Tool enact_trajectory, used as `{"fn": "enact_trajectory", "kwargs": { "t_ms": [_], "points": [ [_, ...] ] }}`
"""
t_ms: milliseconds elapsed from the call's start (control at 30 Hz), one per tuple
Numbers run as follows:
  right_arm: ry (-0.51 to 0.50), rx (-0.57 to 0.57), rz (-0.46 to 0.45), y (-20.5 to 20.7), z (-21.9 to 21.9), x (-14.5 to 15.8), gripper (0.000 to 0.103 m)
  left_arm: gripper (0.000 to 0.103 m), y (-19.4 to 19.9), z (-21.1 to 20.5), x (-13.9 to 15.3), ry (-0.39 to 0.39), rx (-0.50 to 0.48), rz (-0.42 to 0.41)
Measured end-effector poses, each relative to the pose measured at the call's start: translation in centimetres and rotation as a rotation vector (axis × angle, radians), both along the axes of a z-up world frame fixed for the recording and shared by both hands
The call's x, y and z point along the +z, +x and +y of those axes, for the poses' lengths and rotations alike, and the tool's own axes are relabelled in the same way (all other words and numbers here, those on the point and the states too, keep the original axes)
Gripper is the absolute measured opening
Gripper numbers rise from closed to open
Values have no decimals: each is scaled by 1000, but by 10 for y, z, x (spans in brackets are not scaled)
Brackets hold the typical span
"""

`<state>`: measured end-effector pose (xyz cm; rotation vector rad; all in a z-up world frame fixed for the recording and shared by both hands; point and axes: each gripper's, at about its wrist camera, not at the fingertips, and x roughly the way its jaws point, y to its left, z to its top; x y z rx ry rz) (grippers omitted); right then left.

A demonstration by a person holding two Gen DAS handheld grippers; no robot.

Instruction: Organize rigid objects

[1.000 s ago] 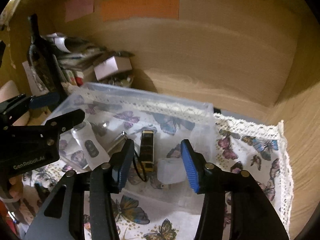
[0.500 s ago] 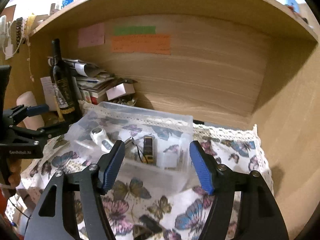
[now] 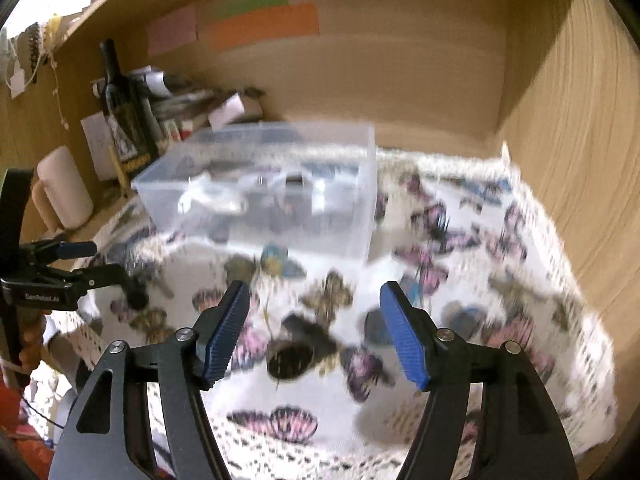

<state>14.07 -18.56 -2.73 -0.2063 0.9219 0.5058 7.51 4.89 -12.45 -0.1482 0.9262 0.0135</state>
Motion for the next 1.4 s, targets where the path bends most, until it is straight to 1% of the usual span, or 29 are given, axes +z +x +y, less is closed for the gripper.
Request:
{"fn": "enact_trajectory", "kwargs": {
  "t_ms": [133,233,367,433,500,533,567,600,667,833,1000,1233,1400],
  "points": [
    [-5,8,53,-5,1,-18,64,98,-1,-15,-7,24,-45,4],
    [4,16,82,-8,2,-27,64,98,2,-24,-11,54,-48,5],
    [13,22,98,-8,3,-34,51,98,7,-31,-14,65,-68,-1],
    [14,21,104,-7,4,-37,50,97,9,-32,-15,73,-77,-1],
    [13,17,102,-5,5,-38,43,90,12,-34,-18,59,-88,6],
    [9,20,105,-4,6,-38,33,83,13,-34,-19,67,-83,5],
    [8,22,105,-4,7,-39,30,78,13,-34,-18,80,-78,-2],
    [9,23,102,-4,7,-39,30,75,13,-35,-18,84,-77,-11],
    [7,26,92,-5,8,-37,30,59,11,-35,-16,83,-77,-21],
    [21,32,62,-7,6,-28,30,59,5,-33,-12,71,-78,-42],
    [41,30,27,-8,4,-14,30,59,-4,-27,2,59,-69,-80],
    [83,37,-46,-4,8,11,30,59,-7,-18,33,38,-50,-163],
    [117,39,-109,9,15,33,30,59,0,-13,58,31,-20,-234]
  ]
}}
